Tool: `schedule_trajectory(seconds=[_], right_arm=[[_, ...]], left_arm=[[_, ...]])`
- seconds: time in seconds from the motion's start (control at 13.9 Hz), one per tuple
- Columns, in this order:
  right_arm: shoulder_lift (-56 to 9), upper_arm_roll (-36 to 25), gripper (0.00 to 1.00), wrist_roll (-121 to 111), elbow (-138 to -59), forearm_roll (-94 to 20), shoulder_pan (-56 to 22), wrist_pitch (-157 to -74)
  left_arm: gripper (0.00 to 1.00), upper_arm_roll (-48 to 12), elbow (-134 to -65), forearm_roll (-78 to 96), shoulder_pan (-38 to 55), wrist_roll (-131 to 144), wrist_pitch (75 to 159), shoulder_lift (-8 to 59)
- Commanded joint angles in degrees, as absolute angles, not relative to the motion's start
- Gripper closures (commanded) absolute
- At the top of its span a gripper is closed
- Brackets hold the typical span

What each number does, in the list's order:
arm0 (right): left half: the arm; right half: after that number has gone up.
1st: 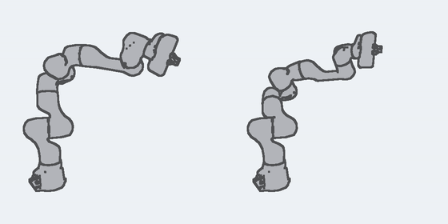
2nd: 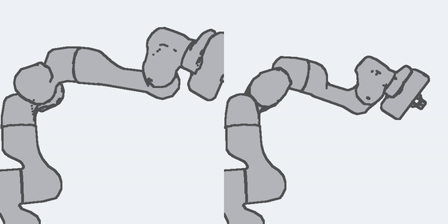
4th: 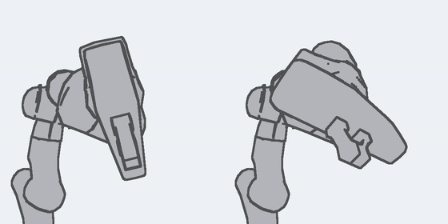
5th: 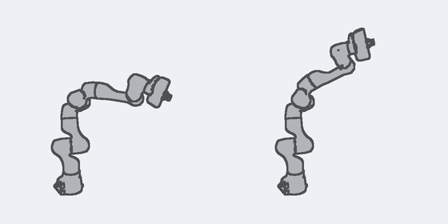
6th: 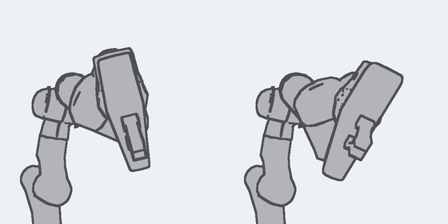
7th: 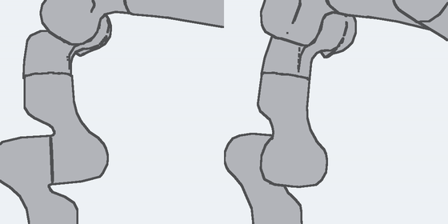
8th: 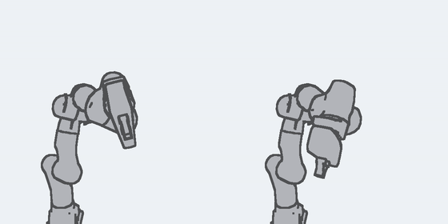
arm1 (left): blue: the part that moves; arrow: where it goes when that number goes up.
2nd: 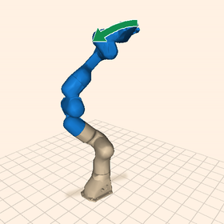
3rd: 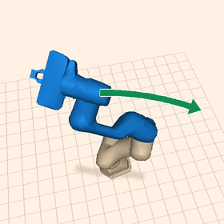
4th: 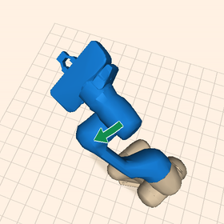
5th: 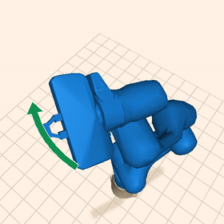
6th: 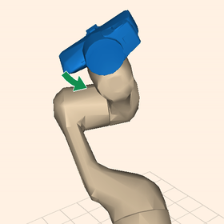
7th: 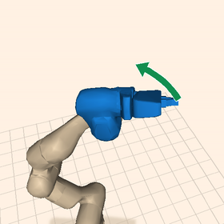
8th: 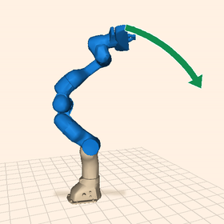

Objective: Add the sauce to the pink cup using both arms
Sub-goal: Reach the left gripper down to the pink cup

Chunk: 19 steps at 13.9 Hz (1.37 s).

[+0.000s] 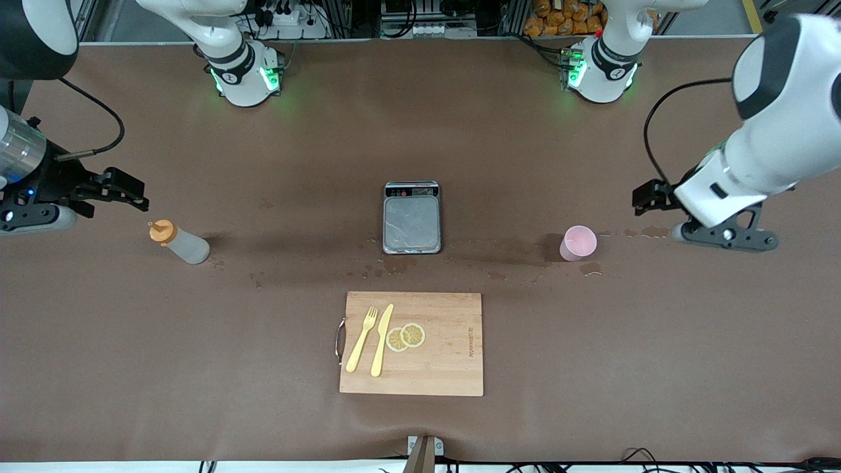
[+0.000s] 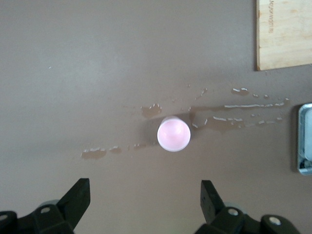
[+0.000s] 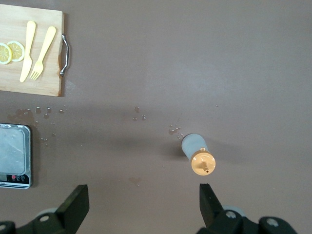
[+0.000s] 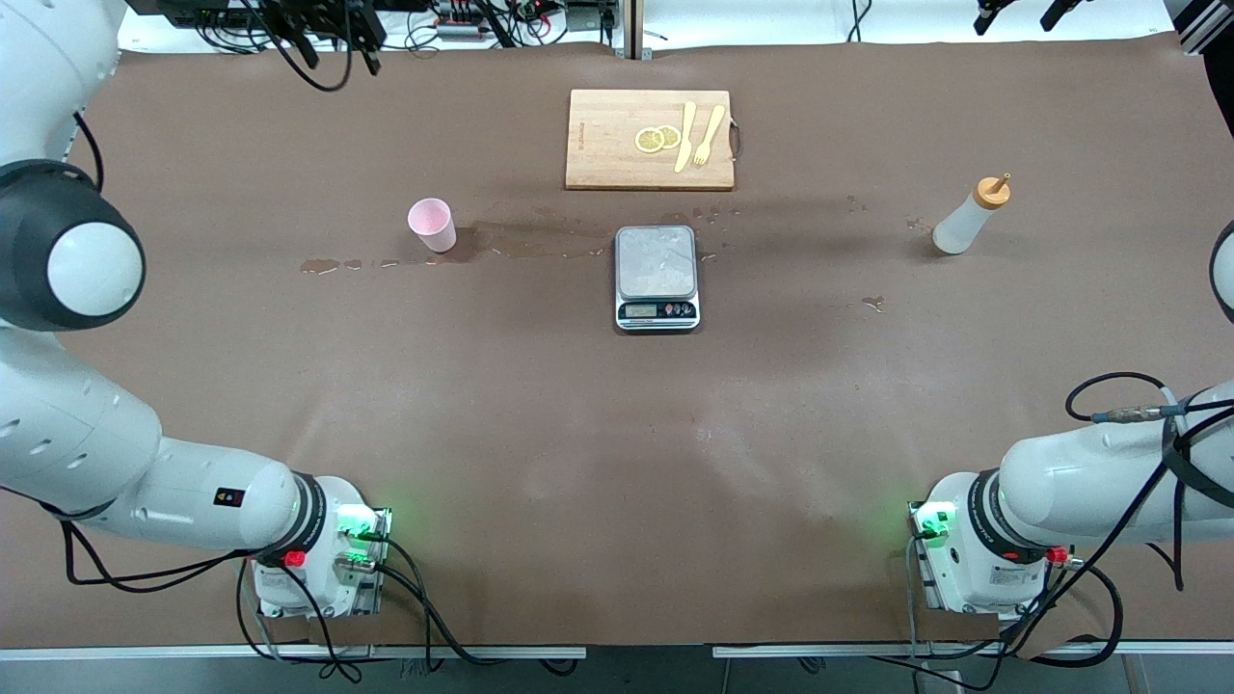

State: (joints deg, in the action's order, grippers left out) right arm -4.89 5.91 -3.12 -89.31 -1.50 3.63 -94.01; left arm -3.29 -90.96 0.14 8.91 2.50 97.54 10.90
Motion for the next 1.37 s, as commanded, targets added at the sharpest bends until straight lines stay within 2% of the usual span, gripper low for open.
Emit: schedule_trajectory(seconds=[0.0,0.22,0.36,0.58,0.79,1.01,1.29], right_arm=[[-5.0,5.6,0.00,-3.8,-88.9,1.0,4.8,-94.4],[-5.7,5.6,0.00,-3.4,-88.6,-1.7,7.8,-93.6],[-5.8,5.6,0.00,-3.8,-88.2,-1.2,8.4,-93.3],[-6.2,5.6,0.00,-4.0,-87.9,3.6,8.9,-93.7],[-9.9,5.5,0.00,-3.7,-87.9,6.3,9.1,-96.9],[-15.0,5.4,0.00,-5.8,-88.3,5.6,13.3,-107.4],[-17.8,5.4,0.00,-5.0,-88.2,-0.5,19.4,-107.5]], left_arm=[[0.00,-3.8,-99.6,1.0,9.1,3.1,107.4,10.7],[0.00,-4.2,-108.1,1.0,9.1,3.2,117.1,11.4],[0.00,-4.5,-110.5,1.1,9.1,3.2,119.1,13.3],[0.00,-4.5,-112.0,1.1,9.0,3.2,120.9,16.5],[0.00,-4.6,-112.6,1.0,9.1,3.2,123.7,19.6],[0.00,-4.6,-112.6,1.1,9.1,3.3,124.3,21.9],[0.00,-4.6,-113.0,1.1,8.9,3.3,124.3,23.9]])
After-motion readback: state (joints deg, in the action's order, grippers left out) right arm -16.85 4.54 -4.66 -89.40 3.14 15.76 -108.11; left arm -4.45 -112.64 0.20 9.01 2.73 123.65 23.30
